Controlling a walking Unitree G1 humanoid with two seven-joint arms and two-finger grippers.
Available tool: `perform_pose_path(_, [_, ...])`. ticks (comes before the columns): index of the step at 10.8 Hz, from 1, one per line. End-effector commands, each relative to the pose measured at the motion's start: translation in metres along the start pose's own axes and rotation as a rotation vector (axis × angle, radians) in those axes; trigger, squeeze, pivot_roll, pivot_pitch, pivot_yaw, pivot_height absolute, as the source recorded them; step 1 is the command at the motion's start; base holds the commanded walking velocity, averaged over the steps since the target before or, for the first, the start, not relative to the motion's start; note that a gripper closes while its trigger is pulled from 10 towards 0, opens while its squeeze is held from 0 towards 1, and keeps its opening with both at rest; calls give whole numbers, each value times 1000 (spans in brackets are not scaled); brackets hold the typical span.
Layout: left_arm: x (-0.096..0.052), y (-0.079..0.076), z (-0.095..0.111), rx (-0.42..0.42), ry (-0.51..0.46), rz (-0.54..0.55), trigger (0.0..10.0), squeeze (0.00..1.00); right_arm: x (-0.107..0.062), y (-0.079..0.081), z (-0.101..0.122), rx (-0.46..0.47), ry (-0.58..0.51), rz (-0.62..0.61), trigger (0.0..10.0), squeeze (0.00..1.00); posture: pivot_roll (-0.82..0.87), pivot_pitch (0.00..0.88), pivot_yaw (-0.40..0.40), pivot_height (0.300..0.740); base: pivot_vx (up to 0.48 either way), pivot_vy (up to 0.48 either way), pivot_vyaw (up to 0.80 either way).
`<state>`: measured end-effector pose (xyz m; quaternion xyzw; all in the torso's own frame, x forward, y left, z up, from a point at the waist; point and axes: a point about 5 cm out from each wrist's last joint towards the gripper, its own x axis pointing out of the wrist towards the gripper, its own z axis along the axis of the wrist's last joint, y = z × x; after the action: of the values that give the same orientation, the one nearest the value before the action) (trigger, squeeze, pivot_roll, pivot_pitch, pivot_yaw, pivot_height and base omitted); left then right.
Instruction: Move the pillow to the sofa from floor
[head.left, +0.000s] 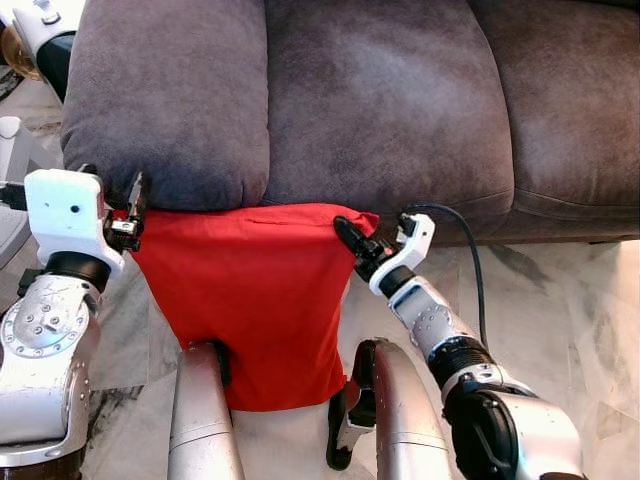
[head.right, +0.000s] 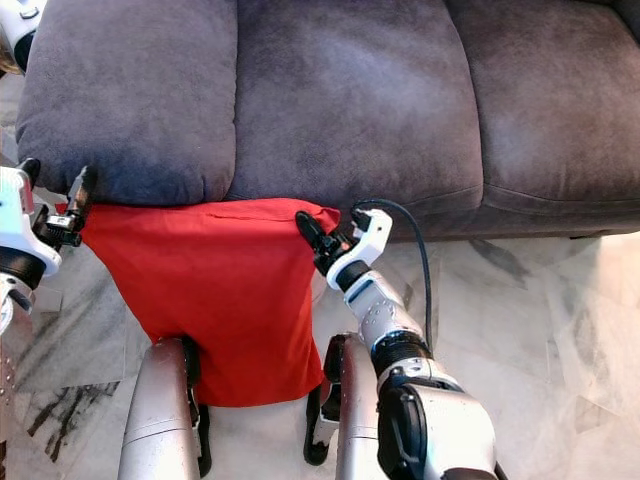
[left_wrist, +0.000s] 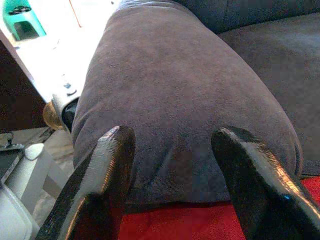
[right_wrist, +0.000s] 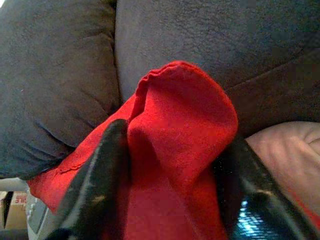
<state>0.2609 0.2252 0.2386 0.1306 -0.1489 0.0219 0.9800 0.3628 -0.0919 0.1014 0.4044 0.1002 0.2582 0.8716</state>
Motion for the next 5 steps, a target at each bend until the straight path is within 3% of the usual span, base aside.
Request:
perform_pose_path(1, [-3,-1,-4,2,31,18,10000,0,-6,-5,-9,14,18,-10,0,0,243,406,-143,592,0,0,0])
perform_pose_path(4, [-3,9,-18,21,122,99,10000,0,-7,-6,-10,12,25,-3,0,0,242,409,-150,592,0,0,0])
perform_pose_path(5, [-8,12,-42,-47,276,120,10000,1000,-8,-7,-9,6,28,-11,0,0,242,409,-153,592,0,0,0])
